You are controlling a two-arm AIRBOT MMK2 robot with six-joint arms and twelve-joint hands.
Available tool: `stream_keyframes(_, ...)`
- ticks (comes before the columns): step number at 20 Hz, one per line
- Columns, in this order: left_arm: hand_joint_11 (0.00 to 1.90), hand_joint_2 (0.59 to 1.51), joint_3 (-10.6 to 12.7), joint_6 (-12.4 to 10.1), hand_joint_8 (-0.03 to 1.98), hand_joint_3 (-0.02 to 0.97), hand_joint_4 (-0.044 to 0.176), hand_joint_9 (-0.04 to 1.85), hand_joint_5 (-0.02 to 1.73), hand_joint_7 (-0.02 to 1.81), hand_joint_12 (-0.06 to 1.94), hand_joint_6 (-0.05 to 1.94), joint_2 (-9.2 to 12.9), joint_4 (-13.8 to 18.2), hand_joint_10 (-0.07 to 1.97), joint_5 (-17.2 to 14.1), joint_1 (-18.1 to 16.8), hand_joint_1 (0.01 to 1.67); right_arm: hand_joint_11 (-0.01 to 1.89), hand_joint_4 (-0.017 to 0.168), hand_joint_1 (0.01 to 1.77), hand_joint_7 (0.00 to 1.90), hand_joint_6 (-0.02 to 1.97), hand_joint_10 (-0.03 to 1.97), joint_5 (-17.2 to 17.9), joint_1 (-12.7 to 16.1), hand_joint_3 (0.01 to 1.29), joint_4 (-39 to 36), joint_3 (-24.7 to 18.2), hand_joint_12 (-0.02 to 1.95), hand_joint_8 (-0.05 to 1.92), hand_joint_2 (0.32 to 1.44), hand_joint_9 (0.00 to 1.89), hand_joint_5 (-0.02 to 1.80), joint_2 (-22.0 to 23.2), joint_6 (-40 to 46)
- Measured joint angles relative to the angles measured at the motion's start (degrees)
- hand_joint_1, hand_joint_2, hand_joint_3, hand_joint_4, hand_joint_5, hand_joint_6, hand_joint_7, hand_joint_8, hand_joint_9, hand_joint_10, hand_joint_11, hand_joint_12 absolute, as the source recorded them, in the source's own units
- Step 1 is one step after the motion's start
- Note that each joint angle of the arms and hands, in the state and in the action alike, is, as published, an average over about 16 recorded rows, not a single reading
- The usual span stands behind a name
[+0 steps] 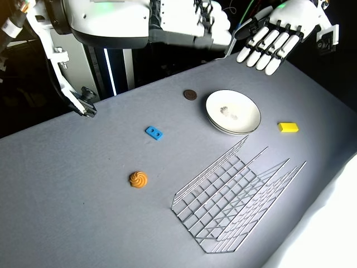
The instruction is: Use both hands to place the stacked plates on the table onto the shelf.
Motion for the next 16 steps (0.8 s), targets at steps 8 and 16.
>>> stream_keyframes(8, 0.01, 1.036, 3.5, 2.3, -0.01, 0.020, -0.003, 0.02, 0.01, 0.02, -0.02, -0.01, -2.4, 0.4, 0.01, -2.2, 7.8, 0.01, 0.01, 0.001, 0.55, 0.02, 0.02, 0.01, 2.3, -3.0, 0.02, 5.2, 0.0, -0.01, 0.01, 0.91, 0.02, 0.02, -0.1, -5.4)
stream_keyframes(16, 0.01, 1.026, 9.1, 9.0, -0.01, 0.020, -0.003, 0.02, 0.02, 0.02, -0.02, -0.01, -6.0, -3.6, 0.01, -3.8, 20.3, 0.01, 0.02, 0.001, 1.19, 0.02, 0.02, 0.01, 7.3, -8.3, 0.02, 13.4, 0.1, -0.01, 0.01, 0.94, 0.02, 0.02, -0.4, -13.0)
